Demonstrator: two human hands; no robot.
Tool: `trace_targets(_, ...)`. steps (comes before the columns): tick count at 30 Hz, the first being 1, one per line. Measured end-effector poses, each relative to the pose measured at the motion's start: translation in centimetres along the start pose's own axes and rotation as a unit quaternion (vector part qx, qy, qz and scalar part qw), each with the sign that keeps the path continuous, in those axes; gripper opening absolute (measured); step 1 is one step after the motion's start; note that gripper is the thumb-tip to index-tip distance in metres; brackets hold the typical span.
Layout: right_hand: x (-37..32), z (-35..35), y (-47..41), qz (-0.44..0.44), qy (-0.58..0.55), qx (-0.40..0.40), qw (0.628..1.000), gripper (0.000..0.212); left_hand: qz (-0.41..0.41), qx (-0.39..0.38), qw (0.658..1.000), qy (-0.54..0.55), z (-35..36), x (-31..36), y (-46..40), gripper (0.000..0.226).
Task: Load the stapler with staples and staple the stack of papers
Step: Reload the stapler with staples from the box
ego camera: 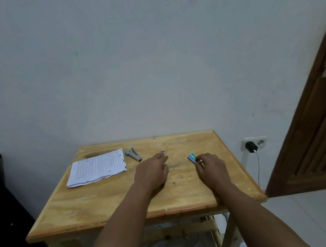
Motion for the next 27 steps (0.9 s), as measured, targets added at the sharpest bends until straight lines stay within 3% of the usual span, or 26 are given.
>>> trace_targets(8,-0.9,-0.7,1.1,0.02,-0.072,-0.009,0.997,0.03,-0.013,0.057,0.996,0.06,-1.2,1.3,0.8,0.035)
trace_targets(15,-5.7,-2.1,0.9,-0.013,-0.227,-0.021,0.974,0.03,-0.129,0.066,0.968,0.206,-2.7,1.8,-0.1,0.04)
trace_targets(17,-7.3,-3.0,0.6,-0.039,-0.243,-0.01,0.969,0.028,-0.195,0.046,0.937,0.287,-2.7,1.4,-0.3,0.039)
trace_targets(20,-8.8,-4.1,0.5,-0.069,-0.255,-0.002,0.965,0.024,-0.287,0.023,0.822,0.492,-2.8,0.9,-0.2,0.031)
trace_targets(22,-9.3,-4.6,0.5,-0.074,-0.263,0.001,0.962,0.022,-0.314,0.023,0.762,0.566,-3.6,0.7,0.0,0.025)
trace_targets(27,-10.4,-5.7,0.6,-0.044,-0.29,0.005,0.956,0.018,-0.334,0.047,0.678,0.653,-5.3,0.2,0.8,0.019)
Point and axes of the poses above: each hand's wrist, its own y-axis away from the middle knuckle, its own z-axis out of the palm, x = y × z, the point moved 3 cm from there along -y, towards the middle knuckle, and after that the axes turned 4 degrees about y, right-handed, at the moved point
